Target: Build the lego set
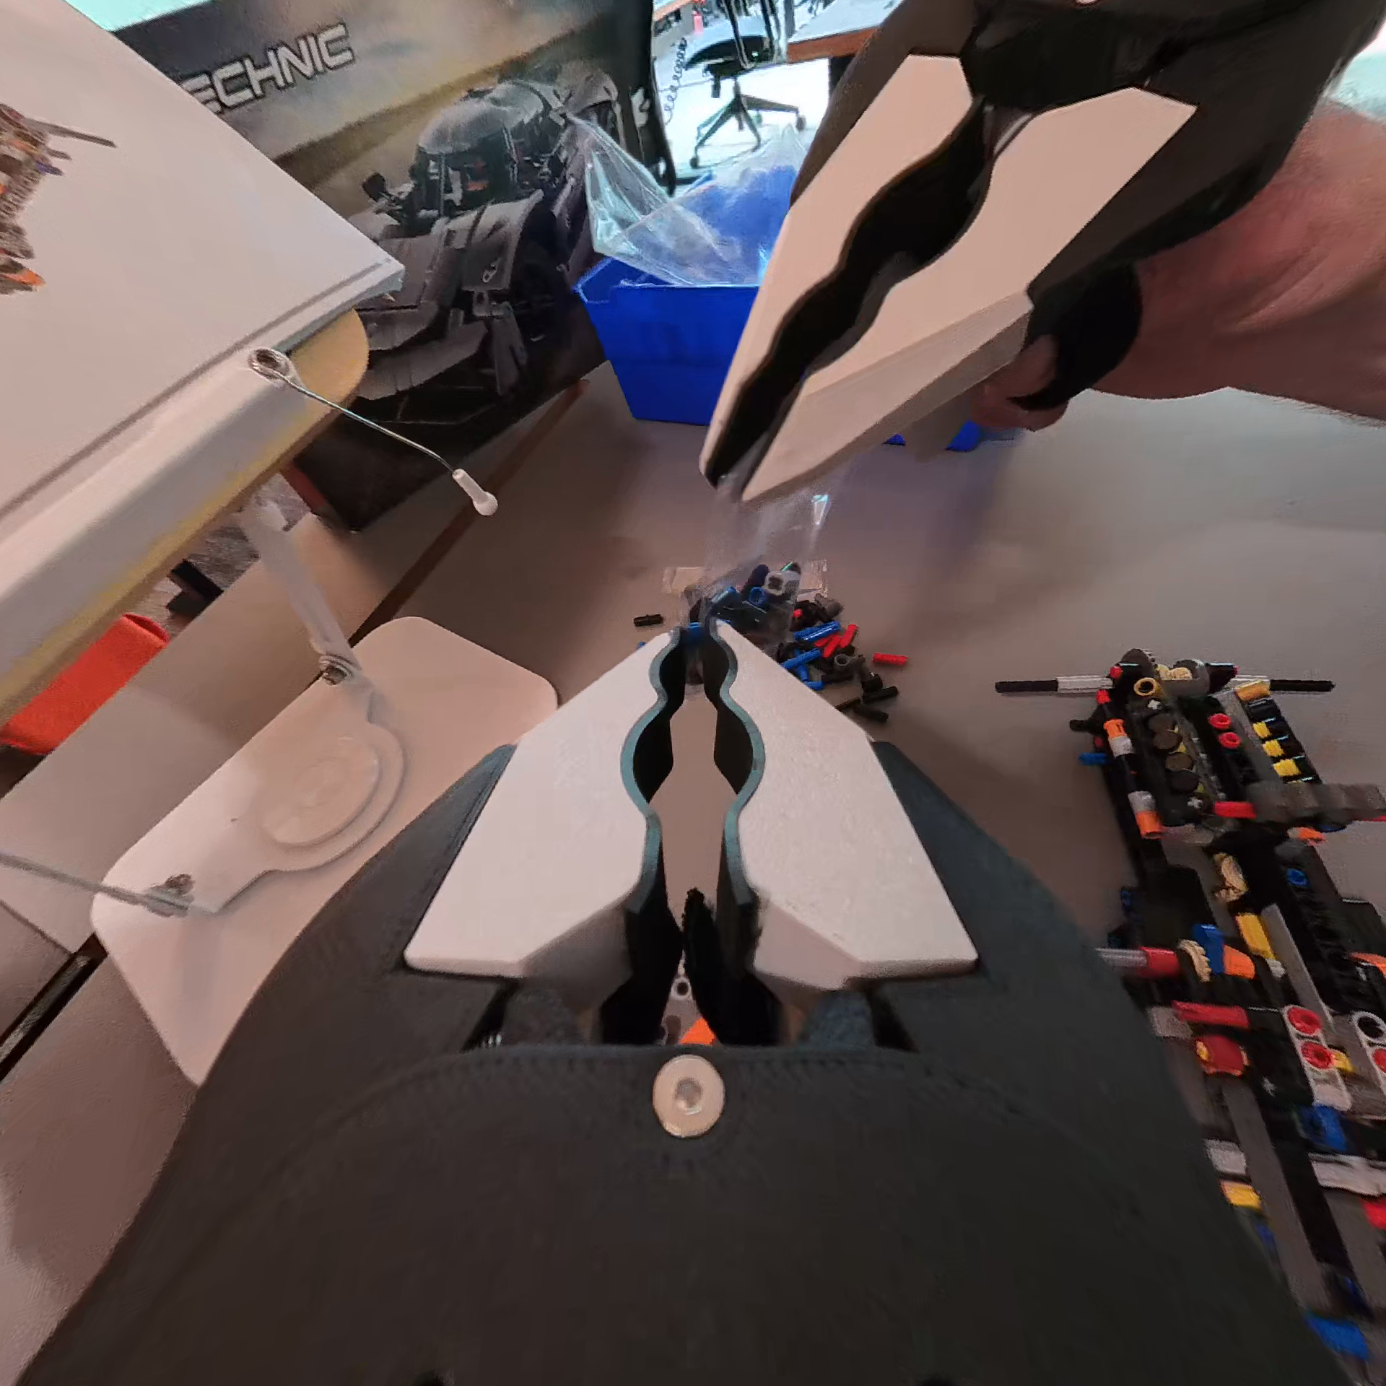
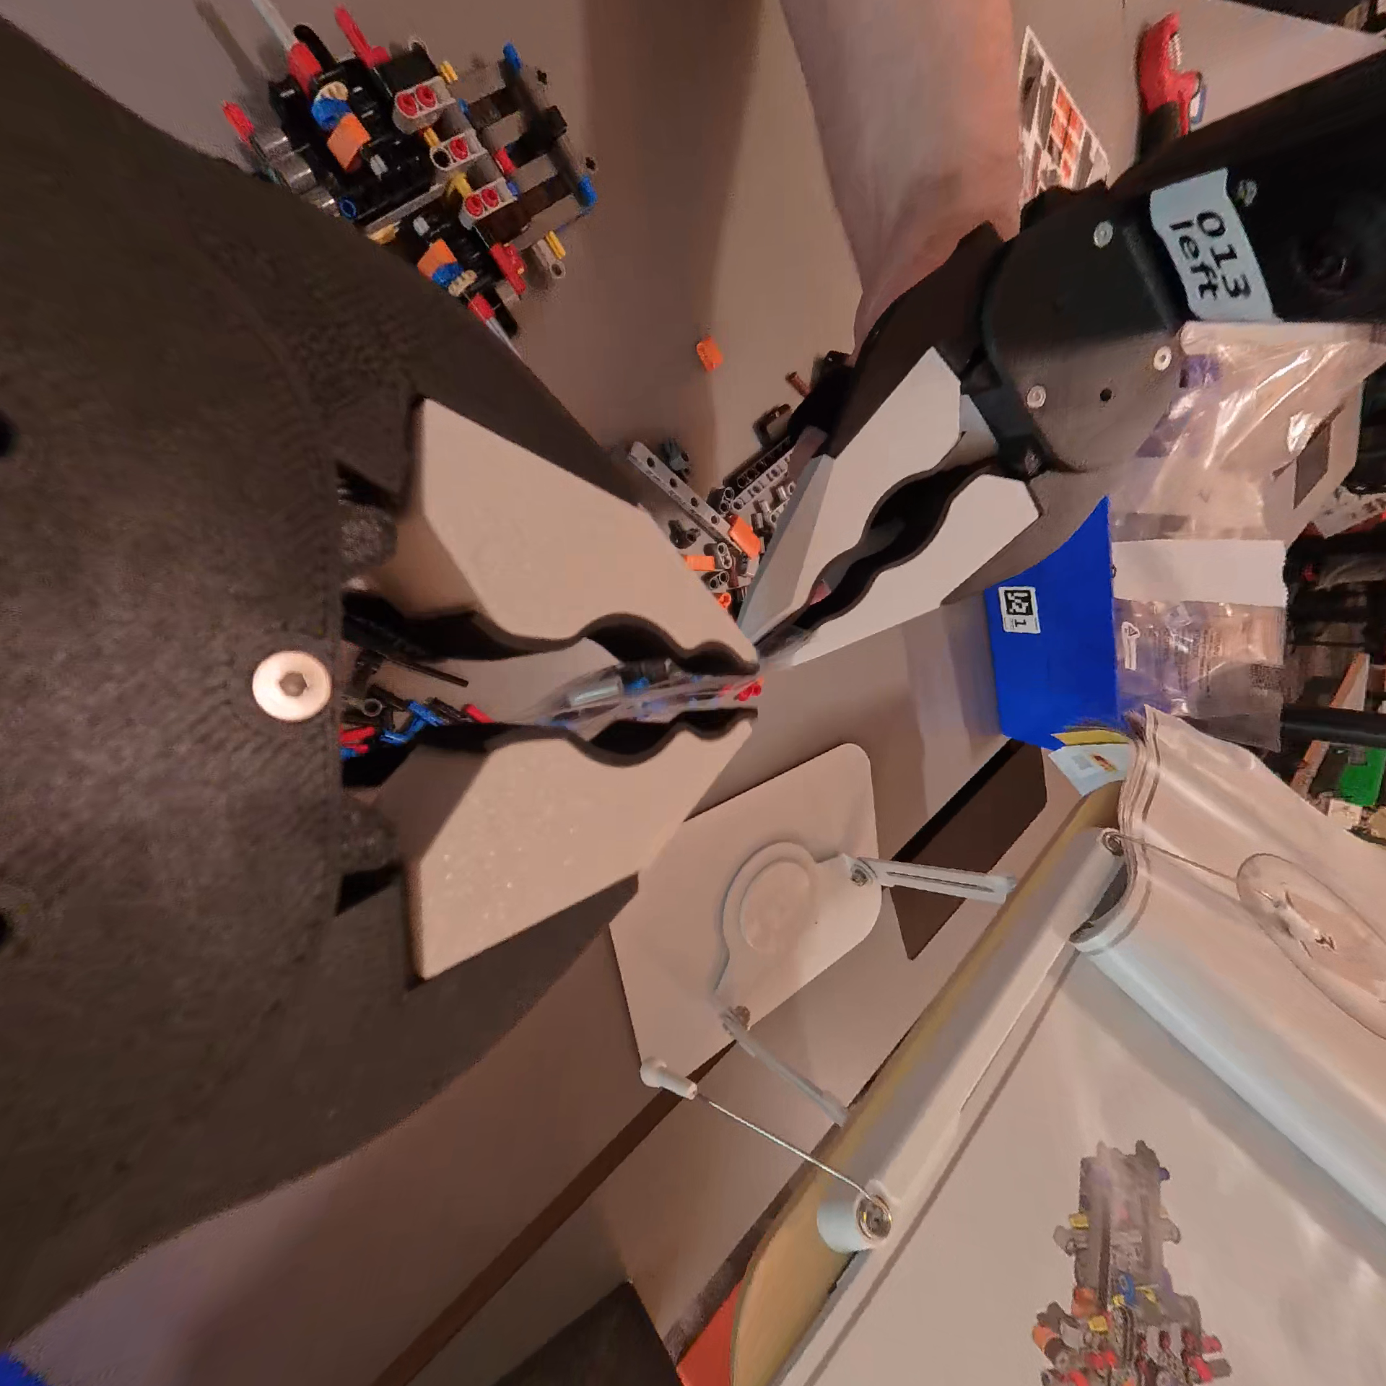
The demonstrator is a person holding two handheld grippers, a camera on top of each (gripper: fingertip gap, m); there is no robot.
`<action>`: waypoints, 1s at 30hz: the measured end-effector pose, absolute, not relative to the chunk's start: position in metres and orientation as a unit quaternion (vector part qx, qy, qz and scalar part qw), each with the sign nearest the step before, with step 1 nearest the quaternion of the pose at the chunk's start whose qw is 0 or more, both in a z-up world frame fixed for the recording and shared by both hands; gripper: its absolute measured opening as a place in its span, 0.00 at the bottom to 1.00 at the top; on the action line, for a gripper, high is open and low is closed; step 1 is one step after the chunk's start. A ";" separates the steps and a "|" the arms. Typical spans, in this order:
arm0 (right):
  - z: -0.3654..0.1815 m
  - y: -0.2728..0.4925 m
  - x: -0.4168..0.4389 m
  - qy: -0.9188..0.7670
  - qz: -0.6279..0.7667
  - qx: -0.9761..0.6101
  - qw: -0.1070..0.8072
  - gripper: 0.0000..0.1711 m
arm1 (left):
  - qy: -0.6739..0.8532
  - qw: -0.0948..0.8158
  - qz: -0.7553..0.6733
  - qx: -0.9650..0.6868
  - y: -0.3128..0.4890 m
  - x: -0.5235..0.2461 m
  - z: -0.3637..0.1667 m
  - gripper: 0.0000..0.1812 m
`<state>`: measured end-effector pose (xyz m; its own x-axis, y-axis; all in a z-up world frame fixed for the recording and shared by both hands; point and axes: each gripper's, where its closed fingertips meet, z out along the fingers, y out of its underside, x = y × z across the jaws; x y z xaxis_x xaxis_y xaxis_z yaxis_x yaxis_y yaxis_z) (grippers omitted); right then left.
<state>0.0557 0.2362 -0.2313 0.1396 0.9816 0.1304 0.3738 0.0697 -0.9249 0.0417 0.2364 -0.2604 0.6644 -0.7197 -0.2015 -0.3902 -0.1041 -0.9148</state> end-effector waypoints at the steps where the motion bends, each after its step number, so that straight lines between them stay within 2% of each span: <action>1: -0.229 0.235 0.056 -0.565 0.328 -0.599 0.462 0.08 | 0.379 0.552 -0.146 -0.728 0.234 0.039 -0.258 0.01; 5: -0.221 0.230 0.058 -0.562 0.342 -0.600 0.455 0.21 | 0.352 0.570 -0.179 -0.720 0.222 0.028 -0.237 0.01; 9: -0.222 0.217 0.048 -0.553 0.402 -0.597 0.420 0.22 | 0.327 0.578 -0.216 -0.716 0.206 0.015 -0.217 0.00; 13: -0.213 0.192 0.024 -0.550 0.472 -0.568 0.391 0.00 | 0.312 0.578 -0.227 -0.719 0.186 -0.003 -0.210 0.01; 20: -0.209 0.152 -0.025 -0.589 0.490 -0.535 0.355 0.00 | 0.273 0.577 -0.227 -0.736 0.145 -0.054 -0.209 0.02; 24: -0.217 0.130 -0.055 -0.643 0.460 -0.522 0.321 0.00 | 0.243 0.559 -0.167 -0.775 0.119 -0.100 -0.231 0.09; 30: -0.258 0.094 -0.101 -0.748 0.372 -0.507 0.211 0.00 | 0.235 0.543 -0.094 -0.800 0.070 -0.147 -0.251 0.17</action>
